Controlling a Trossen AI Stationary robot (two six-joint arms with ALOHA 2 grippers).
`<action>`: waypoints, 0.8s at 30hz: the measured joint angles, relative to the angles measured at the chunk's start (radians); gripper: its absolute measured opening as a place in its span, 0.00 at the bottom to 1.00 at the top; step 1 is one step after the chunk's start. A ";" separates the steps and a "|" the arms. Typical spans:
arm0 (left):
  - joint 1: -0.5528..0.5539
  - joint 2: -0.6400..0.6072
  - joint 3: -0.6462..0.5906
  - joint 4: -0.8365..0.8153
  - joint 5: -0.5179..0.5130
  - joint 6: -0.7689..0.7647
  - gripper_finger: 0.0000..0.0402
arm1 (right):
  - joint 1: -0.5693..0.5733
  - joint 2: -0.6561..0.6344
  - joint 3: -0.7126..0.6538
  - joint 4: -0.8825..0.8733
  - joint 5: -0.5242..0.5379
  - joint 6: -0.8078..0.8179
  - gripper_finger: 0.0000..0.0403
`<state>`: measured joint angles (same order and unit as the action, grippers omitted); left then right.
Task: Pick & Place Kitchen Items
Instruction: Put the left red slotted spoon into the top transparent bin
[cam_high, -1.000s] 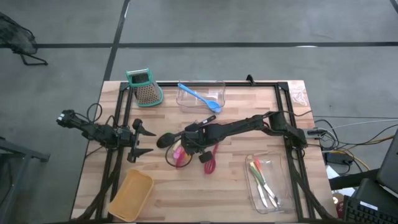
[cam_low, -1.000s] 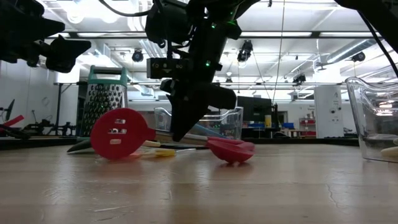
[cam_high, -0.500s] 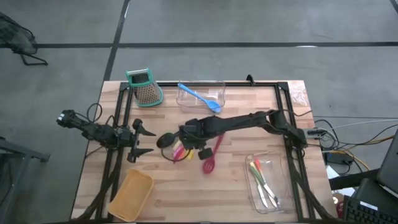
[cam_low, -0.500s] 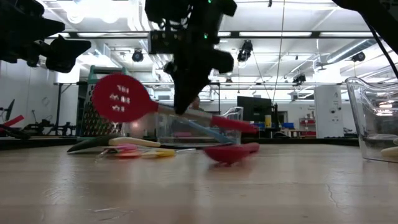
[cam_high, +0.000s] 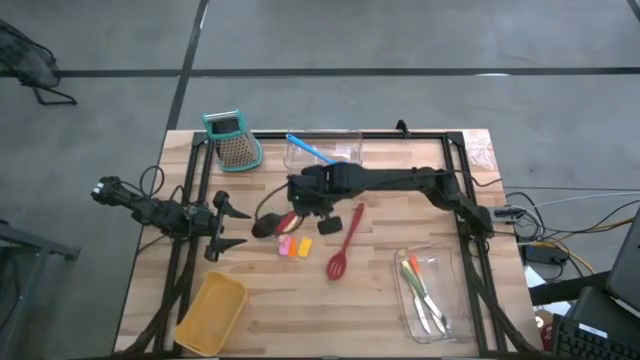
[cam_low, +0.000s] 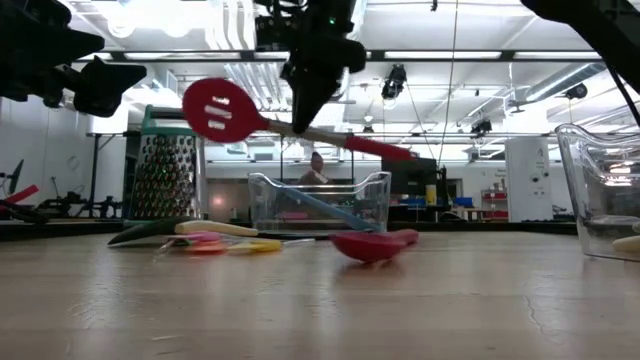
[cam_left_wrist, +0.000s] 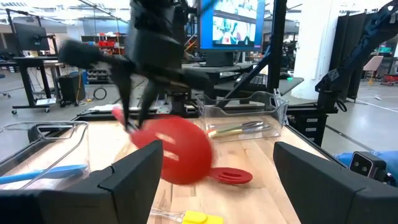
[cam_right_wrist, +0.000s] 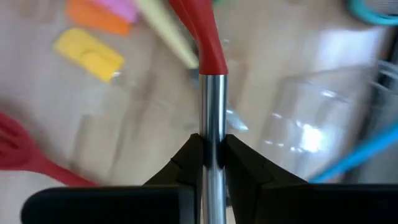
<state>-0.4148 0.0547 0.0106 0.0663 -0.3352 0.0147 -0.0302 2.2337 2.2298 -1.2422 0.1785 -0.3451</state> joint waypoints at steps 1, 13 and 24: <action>0.000 0.000 0.000 0.000 0.000 0.000 0.78 | -0.011 0.000 0.021 -0.004 0.009 0.005 0.10; 0.000 0.000 0.000 0.000 0.000 0.000 0.78 | -0.208 -0.007 0.126 0.177 0.056 0.207 0.10; 0.000 0.000 0.000 0.000 0.000 0.000 0.78 | -0.368 -0.007 0.069 0.351 0.031 0.416 0.13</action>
<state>-0.4145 0.0551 0.0106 0.0662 -0.3351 0.0147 -0.3982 2.2265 2.2987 -0.8908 0.2091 0.0711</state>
